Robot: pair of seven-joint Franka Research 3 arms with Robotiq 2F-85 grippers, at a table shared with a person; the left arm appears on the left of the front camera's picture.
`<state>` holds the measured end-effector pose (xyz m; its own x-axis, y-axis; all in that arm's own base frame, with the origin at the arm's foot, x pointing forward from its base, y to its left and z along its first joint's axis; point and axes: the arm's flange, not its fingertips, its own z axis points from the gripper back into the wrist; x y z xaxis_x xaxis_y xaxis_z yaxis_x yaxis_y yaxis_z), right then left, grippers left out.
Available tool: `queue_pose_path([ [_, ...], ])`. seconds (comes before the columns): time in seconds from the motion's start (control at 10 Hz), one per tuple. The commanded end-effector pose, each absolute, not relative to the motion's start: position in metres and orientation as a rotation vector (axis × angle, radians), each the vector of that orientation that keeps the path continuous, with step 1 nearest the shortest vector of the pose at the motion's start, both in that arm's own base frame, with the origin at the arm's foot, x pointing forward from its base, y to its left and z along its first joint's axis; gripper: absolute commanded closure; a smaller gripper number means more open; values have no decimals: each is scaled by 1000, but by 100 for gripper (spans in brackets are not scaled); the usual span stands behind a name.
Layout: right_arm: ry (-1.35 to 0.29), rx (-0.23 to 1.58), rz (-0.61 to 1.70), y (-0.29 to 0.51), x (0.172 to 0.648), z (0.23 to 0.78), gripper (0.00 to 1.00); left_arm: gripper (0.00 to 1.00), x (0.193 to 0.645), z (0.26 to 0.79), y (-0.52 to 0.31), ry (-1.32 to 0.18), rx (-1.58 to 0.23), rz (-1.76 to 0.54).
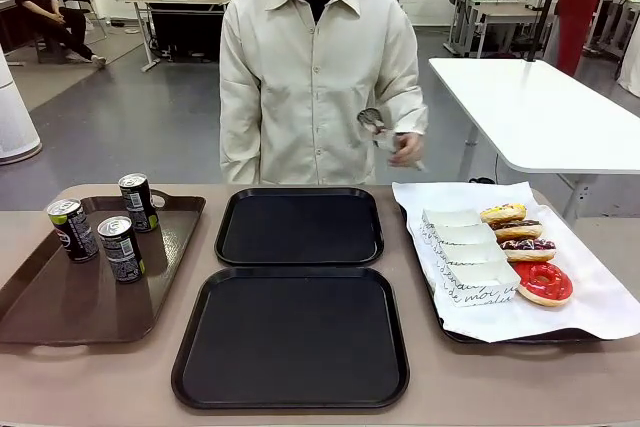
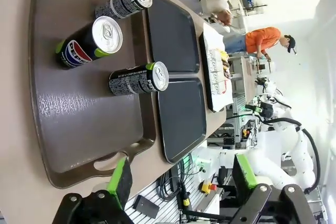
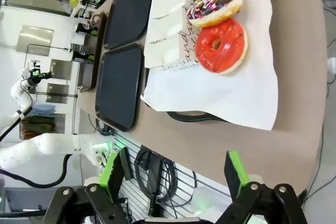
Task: Set up donuts and drinks on trays.
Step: Pick up one Pepsi coke and place it on the Flat Tray.
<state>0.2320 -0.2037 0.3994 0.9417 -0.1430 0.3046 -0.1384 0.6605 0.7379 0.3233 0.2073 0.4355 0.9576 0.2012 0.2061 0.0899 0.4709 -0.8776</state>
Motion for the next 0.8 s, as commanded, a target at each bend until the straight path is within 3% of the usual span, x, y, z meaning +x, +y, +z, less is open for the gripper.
queue_pose_path([
  [0.0, -364, 874, -13, -207, 230, 397, 0, 0, 321, 437, 205, -307, -1103, 73],
  [0.7, -364, 874, -13, -207, 230, 397, 0, 0, 321, 437, 205, -307, -1103, 73],
])
